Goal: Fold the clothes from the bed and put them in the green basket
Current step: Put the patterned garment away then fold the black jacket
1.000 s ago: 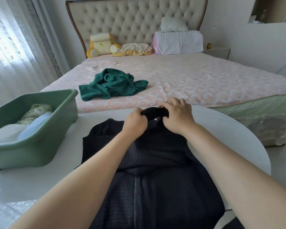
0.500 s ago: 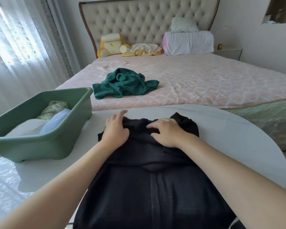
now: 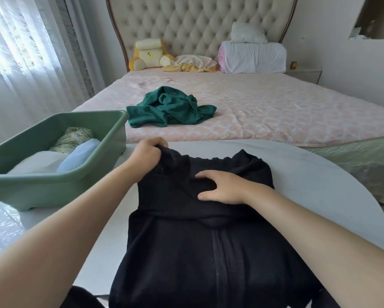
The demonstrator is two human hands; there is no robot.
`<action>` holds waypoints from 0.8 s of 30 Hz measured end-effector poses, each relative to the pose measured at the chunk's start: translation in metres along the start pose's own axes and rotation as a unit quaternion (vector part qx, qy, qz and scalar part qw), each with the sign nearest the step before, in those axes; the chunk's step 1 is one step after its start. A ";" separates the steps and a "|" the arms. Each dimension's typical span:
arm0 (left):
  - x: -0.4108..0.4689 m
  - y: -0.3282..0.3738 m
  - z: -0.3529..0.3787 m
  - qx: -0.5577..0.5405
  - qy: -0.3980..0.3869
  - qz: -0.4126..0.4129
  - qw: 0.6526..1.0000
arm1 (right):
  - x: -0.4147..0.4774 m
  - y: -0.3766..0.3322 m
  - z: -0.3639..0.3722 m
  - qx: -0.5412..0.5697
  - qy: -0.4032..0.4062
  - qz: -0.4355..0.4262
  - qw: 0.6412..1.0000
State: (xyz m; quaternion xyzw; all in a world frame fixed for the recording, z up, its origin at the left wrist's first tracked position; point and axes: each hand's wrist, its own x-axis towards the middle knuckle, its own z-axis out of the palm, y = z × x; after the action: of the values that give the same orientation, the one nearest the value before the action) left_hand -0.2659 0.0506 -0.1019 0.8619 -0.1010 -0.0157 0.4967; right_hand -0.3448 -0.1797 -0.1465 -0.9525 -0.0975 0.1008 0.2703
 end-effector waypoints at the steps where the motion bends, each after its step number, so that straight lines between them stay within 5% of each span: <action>1: -0.001 -0.004 -0.010 0.016 -0.033 0.002 0.999 | -0.001 0.000 -0.001 -0.006 -0.009 -0.003 1.000; 5: -0.003 -0.020 -0.037 0.194 -0.180 0.007 0.964 | -0.006 -0.005 0.002 -0.067 -0.030 -0.027 0.997; 8: -0.010 -0.016 -0.039 0.474 -0.270 -0.028 0.837 | -0.005 -0.009 0.010 -0.097 0.059 -0.066 0.991; 10: -0.014 -0.013 -0.036 0.611 -0.255 -0.067 0.747 | -0.002 -0.010 0.013 -0.128 0.097 -0.090 0.983; 11: -0.018 -0.011 -0.034 0.635 -0.222 -0.069 0.737 | -0.002 -0.012 0.013 -0.133 0.101 -0.095 0.981; 14: -0.027 -0.016 -0.024 0.558 -0.122 0.086 0.816 | -0.003 -0.015 0.009 -0.113 0.069 -0.083 0.988; 17: -0.039 -0.027 -0.006 0.401 -0.144 0.165 0.889 | -0.001 -0.013 0.005 -0.075 0.047 -0.052 0.995; 19: -0.037 -0.037 0.005 0.413 -0.173 0.151 0.881 | 0.002 -0.006 0.002 -0.084 0.061 -0.016 0.994; 24: -0.015 -0.054 0.007 0.612 -0.116 0.058 0.780 | 0.005 0.018 -0.006 -0.116 0.004 0.076 0.990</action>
State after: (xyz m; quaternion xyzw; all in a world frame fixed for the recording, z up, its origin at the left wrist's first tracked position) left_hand -0.2732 0.0737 -0.1527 0.9686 -0.1964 -0.0215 -0.1507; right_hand -0.3357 -0.1963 -0.1516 -0.9825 -0.0352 0.1055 0.1495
